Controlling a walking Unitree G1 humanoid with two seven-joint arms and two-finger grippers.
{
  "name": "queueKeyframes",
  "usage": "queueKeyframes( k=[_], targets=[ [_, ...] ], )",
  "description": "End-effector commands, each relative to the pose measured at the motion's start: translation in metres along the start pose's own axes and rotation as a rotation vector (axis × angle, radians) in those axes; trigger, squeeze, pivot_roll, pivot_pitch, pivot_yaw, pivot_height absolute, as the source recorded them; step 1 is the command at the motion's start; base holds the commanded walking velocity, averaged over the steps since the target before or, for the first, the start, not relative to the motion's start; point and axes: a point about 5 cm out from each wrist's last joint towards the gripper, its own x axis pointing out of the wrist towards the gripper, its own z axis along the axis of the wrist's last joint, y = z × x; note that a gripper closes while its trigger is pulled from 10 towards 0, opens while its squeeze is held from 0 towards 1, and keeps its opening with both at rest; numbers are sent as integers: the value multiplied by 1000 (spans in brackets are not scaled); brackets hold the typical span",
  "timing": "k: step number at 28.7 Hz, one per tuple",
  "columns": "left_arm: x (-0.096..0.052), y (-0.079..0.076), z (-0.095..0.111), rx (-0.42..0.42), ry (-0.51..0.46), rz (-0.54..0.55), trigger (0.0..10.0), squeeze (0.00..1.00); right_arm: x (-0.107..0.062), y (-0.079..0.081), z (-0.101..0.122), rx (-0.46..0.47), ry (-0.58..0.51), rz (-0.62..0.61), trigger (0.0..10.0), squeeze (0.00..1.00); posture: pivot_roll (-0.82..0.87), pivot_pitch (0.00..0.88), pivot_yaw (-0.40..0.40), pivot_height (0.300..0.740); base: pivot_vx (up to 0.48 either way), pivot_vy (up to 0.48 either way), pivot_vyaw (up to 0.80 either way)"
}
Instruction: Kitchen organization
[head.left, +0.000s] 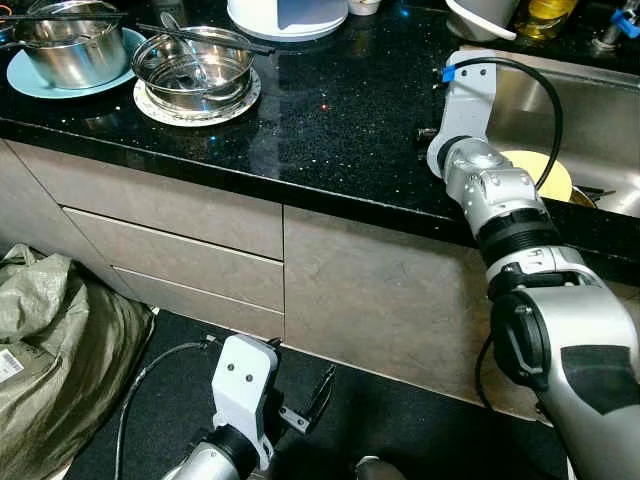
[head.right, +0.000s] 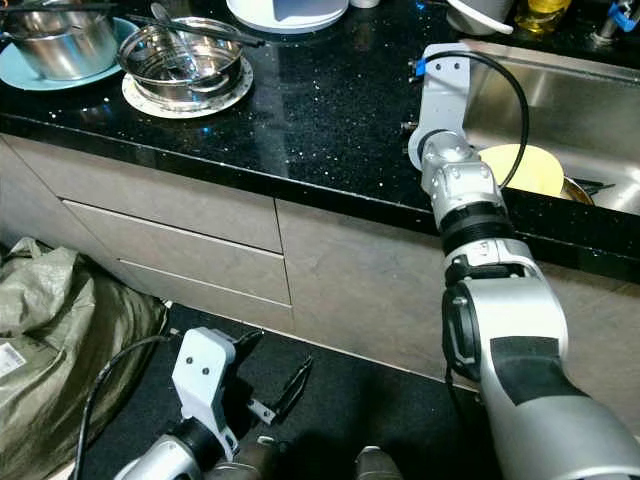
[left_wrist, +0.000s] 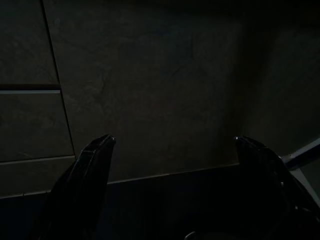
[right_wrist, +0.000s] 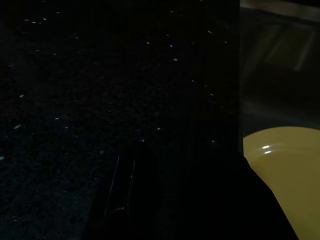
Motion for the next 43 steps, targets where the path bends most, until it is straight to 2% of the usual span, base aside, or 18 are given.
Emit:
queueKeyframes(
  k=[1,2,3,4,5,10,17,24,26,27,28,30,34,35,36,39,41,43],
  targets=[
    [-3,0,-1,-8,11,2,10000,0,1,-6,-18,-3,112,-28,9961,0,158,188,-65,740,0,0,0],
    [-3,0,-1,-8,11,2,10000,0,1,-6,-18,-3,112,-28,9961,0,158,188,-65,740,0,0,0],
    [-3,0,0,-7,11,2,10000,0,1,-6,-22,-11,143,-25,4588,0,158,188,-65,740,0,0,0],
    [-3,0,0,-7,11,2,10000,0,1,-6,-22,-11,143,-25,4588,0,158,188,-65,740,0,0,0],
    [-3,0,0,-8,11,2,10000,0,0,-6,-27,-12,180,-18,0,0,155,187,-66,740,0,0,0],
    [-2,0,-1,-12,12,-1,10000,0,0,-10,-36,33,243,-23,0,0,151,182,-68,740,0,0,0],
    [1,2,-2,-16,11,-1,10000,0,-1,-2,-41,79,280,46,0,0,148,177,-68,740,0,0,0],
    [3,4,-2,-19,10,1,10000,0,0,-7,-27,275,166,27,0,0,148,167,-65,740,0,0,0],
    [4,4,-2,-19,10,1,10000,0,1,-8,-24,297,143,20,0,0,148,167,-65,740,0,0,0],
    [4,4,-2,-20,10,0,10000,0,1,-11,-20,302,118,11,0,0,147,167,-63,740,0,0,0],
    [4,5,-3,-20,9,0,10000,0,0,-22,-12,309,56,-36,0,0,146,162,-63,740,0,0,0],
    [5,5,-3,-20,9,-1,10000,0,0,-26,-10,303,36,-55,0,0,146,162,-63,740,0,0,0],
    [5,6,-3,-20,7,0,10000,0,-2,-48,-3,264,-25,-175,0,0,145,155,-61,740,0,0,0],
    [5,6,-3,-20,7,0,10000,0,-2,-48,-3,264,-25,-175,0,0,145,155,-61,740,0,0,0],
    [6,7,-4,-21,7,0,10000,0,-4,-57,-1,252,-46,-216,0,0,144,153,-61,740,0,0,0],
    [6,7,-4,-21,7,0,10000,0,-4,-61,0,247,-54,-234,0,0,145,150,-61,740,0,0,0],
    [8,8,-4,-22,5,0,10000,0,-7,-77,-2,126,-54,-330,0,0,143,146,-62,740,0,0,0],
    [8,8,-4,-22,5,0,10000,0,-8,-81,-2,92,-54,-353,0,0,142,144,-62,740,0,0,0]
  ],
)
